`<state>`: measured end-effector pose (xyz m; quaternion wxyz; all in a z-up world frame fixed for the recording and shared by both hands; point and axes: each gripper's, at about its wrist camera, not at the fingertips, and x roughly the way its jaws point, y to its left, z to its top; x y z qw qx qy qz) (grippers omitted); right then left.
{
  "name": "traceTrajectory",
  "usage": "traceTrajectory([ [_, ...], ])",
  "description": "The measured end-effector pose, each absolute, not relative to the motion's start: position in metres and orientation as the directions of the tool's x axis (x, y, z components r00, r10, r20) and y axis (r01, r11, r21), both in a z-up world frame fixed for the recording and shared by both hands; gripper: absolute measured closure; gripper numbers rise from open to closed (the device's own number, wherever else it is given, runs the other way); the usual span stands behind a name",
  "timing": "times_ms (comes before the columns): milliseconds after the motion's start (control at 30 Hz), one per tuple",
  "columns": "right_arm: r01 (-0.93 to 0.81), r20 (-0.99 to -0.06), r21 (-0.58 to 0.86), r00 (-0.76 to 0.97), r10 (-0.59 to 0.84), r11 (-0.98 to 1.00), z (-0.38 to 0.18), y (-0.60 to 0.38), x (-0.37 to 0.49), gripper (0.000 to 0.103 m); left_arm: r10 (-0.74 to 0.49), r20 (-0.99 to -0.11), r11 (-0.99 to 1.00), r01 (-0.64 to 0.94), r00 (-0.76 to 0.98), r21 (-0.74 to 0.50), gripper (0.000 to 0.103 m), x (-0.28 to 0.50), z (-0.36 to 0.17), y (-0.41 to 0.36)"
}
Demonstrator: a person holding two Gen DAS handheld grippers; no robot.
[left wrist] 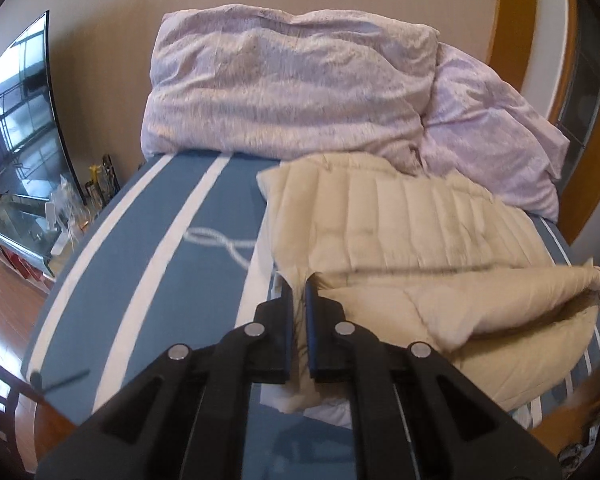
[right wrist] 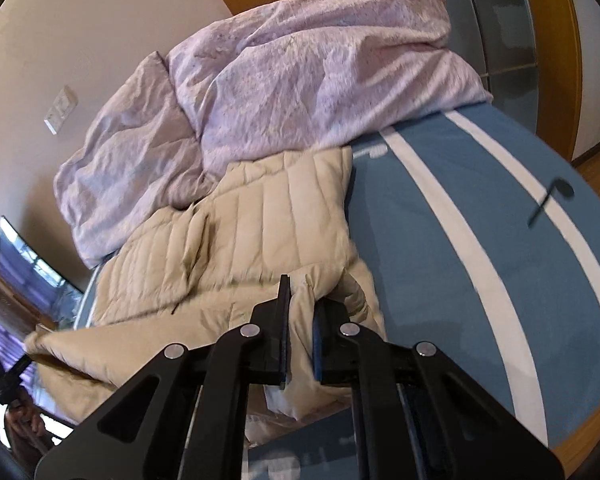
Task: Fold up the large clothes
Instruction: 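Lift the hem with both grippers and fold it toward the collar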
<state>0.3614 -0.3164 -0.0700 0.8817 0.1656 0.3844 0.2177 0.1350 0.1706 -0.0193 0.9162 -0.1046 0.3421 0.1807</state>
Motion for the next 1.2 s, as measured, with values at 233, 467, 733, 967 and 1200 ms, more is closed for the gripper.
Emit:
traceTrajectory([
  [233, -0.233, -0.6, 0.42, 0.653, 0.462, 0.877, -0.063, -0.284, 0.418, 0.094, 0.29, -0.675, 0.883, -0.461, 0.678, -0.084, 0.097, 0.202, -0.016, 0.199],
  [467, -0.216, -0.608, 0.386, 0.671, 0.424, 0.897, -0.066, -0.251, 0.477, 0.094, 0.301, -0.681, 0.859, -0.5, 0.668, -0.11, 0.097, 0.269, -0.024, 0.226],
  [733, -0.175, -0.631, 0.395, 0.662, 0.405, 0.902, -0.095, -0.225, 0.533, 0.094, 0.314, -0.723, 0.827, -0.551, 0.615, -0.11, 0.097, 0.33, -0.059, 0.252],
  [967, -0.142, -0.617, 0.417, 0.681, 0.394, 0.898, -0.107, -0.217, 0.56, 0.087, 0.311, -0.737, 0.8, -0.584, 0.6, -0.138, 0.093, 0.366, -0.087, 0.267],
  [1200, -0.154, -0.478, 0.481, 0.779, 0.405, 0.863, -0.077, -0.239, 0.543, 0.018, 0.338, -0.684, 0.768, -0.61, 0.646, -0.196, 0.035, 0.362, -0.079, 0.272],
])
